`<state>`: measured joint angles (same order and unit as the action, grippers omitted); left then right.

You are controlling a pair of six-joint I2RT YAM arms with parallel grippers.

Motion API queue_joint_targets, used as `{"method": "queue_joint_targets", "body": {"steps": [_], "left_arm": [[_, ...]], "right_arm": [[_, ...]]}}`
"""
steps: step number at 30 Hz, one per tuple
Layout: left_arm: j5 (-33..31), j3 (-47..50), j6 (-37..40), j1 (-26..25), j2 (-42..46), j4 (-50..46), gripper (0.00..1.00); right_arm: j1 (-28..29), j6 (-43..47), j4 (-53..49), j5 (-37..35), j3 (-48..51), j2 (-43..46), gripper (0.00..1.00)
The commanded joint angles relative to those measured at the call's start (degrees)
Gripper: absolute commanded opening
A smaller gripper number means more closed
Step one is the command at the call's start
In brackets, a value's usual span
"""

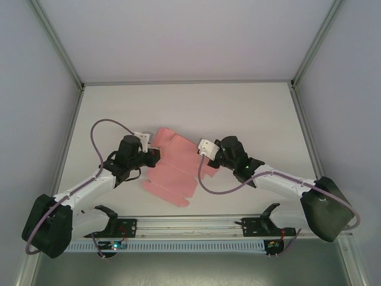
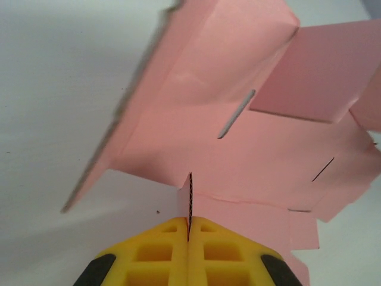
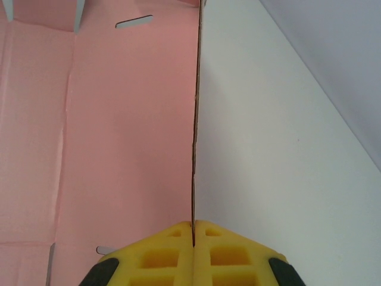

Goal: Assemble paper box

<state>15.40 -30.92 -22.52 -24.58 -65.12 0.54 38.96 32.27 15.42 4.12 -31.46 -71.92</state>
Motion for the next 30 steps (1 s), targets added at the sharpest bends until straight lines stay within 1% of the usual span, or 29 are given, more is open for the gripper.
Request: {"method": "queue_joint_targets", "body": {"steps": [1, 3, 7, 10, 13, 18, 21, 22, 27, 30], "left_arm": [[-8.10, -5.79, 6.17, -4.97, -3.08, -3.94, 0.01], [-9.17, -8.04, 8.38, -7.10, -5.88, -5.04, 0.01], [-9.19, -12.45, 13.35, -11.61, -11.37, -6.56, 0.03], [-9.76, -14.36, 15.30, -13.93, -14.07, -6.14, 0.03], [-11.23, -15.63, 14.73, -14.70, -16.70, -4.67, 0.03], [-11.34, -17.34, 14.17, -16.65, -21.36, -1.33, 0.02], [-17.47, -19.16, 13.09, -18.36, -23.74, -1.81, 0.02], [-18.18, -19.48, 12.49, -18.55, -24.39, -1.85, 0.02], [-16.64, -19.55, 9.89, -19.10, -26.28, 0.02, 0.02], [-18.30, -18.80, 8.67, -19.07, -25.49, -0.02, 0.02]], "right_arm": [[2.11, 1.08, -0.79, 1.50, -3.19, -0.83, 0.00], [2.76, 1.76, -1.26, 1.09, -4.01, -1.16, 0.00], [4.72, 5.03, -1.97, 0.07, -5.01, -1.75, 0.00], [5.42, 6.66, -1.89, -0.26, -5.43, -1.91, 0.00], [5.58, 6.93, -1.61, 0.28, -5.63, -1.91, 0.00], [6.64, 7.92, -0.73, 0.79, -5.26, -1.91, 0.00], [7.62, 8.72, -0.95, -0.56, -5.13, -1.67, 0.00], [7.98, 8.86, -1.18, -0.78, -5.09, -1.49, 0.00], [8.38, 9.14, -1.09, -1.73, -4.00, -0.68, 0.00], [8.38, 9.84, -0.89, -4.63, -3.23, -0.68, 0.00]]}}
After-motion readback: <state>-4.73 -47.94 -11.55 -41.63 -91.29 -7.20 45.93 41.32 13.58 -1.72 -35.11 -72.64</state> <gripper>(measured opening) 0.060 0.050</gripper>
